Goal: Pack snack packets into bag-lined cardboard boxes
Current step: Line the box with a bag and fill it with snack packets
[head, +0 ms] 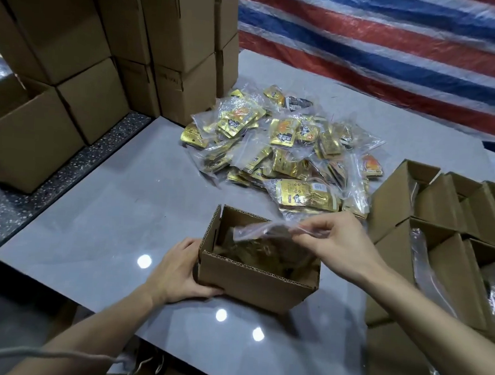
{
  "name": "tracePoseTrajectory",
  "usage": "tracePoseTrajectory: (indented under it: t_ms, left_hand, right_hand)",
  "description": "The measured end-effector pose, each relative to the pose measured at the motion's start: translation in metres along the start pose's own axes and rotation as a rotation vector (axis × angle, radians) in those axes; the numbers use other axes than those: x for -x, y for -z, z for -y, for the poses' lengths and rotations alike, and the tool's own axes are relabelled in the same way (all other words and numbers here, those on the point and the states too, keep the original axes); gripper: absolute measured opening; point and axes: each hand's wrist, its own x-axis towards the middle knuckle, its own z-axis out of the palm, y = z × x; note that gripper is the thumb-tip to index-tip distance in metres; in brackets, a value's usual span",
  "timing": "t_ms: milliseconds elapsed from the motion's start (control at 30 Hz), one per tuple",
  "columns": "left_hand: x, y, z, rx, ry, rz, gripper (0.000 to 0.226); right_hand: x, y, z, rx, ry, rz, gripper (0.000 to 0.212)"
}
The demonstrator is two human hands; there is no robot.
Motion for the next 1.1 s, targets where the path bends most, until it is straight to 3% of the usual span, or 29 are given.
tracePoseTrajectory:
  t_ms: [167, 300, 367, 433, 500, 567, 767, 900, 1033, 1100]
  left_hand:
    - [-0.001, -0.003, 0.005, -0.029, 0.008, 0.019, 0.082]
    - [-0.001, -0.004, 0.007, -0.041, 0.002, 0.021, 0.081]
    - [-0.001, -0.004, 0.007, -0.041, 0.003, 0.015, 0.081]
    - [0.0, -0.004, 0.006, -0.04, 0.011, 0.005, 0.081]
    - [0.0, -0.004, 0.005, -0.039, 0.011, -0.012, 0.081]
    - [0.0, -0.003, 0.004, -0.042, 0.003, -0.013, 0.082]
    - [0.0, -0.004, 0.003, -0.045, -0.016, -0.017, 0.082]
    - [0.0, -0.004, 0.002, -0.045, -0.034, -0.022, 0.08]
    - [-0.001, -0.003, 0.003, -0.045, -0.045, -0.006, 0.085]
    - [0.0, -0.003, 0.003, -0.045, -0.051, -0.007, 0.082]
  right_hand:
    - [-0.013, 0.004, 0.001, 0.028, 0.001, -0.062, 0.035]
    - [-0.019, -0.003, 0.004, 0.137, -0.021, -0.074, 0.016]
    - [-0.017, -0.01, 0.008, 0.233, 0.065, -0.157, 0.005]
    - [-0.016, -0.016, 0.013, 0.294, 0.203, -0.203, 0.009]
    - [-0.015, -0.019, 0.017, 0.312, 0.357, -0.1, 0.019]
    - [-0.015, -0.024, 0.019, 0.365, 0.455, 0.116, 0.027]
    - [-0.02, -0.046, 0.009, 0.522, 0.244, 0.522, 0.027]
    - [-0.027, -0.049, 0.007, 0.478, 0.134, 0.594, 0.026]
    - [-0.034, -0.061, 0.017, 0.248, 0.149, 0.442, 0.028]
    - [-0.037, -0.072, 0.023, 0.192, 0.099, 0.553, 0.025]
